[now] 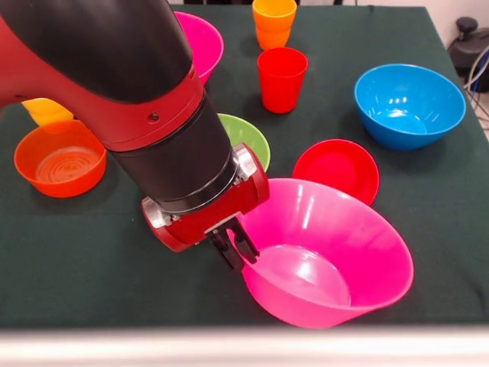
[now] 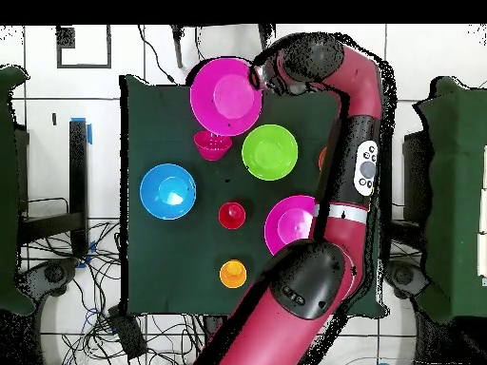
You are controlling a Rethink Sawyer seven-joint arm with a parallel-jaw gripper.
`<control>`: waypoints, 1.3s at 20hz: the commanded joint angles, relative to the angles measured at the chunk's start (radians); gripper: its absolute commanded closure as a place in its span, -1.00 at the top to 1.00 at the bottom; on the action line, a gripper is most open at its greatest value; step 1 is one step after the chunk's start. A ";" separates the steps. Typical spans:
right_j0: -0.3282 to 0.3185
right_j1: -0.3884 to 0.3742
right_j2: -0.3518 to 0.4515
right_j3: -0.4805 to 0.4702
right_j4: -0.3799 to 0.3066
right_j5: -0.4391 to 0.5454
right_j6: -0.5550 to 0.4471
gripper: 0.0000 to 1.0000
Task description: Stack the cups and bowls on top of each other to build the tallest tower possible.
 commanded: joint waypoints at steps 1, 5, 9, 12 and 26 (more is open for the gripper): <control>-0.006 -0.008 -0.022 0.003 -0.083 -0.023 -0.351 -1.00; -0.010 -0.011 -0.034 0.012 -0.074 -0.040 -0.331 1.00; -0.010 -0.014 -0.045 0.020 -0.071 -0.043 -0.311 1.00; -0.007 -0.015 -0.050 0.022 -0.073 -0.044 -0.299 1.00; -0.013 -0.088 -0.107 0.119 -0.036 -0.027 -0.263 1.00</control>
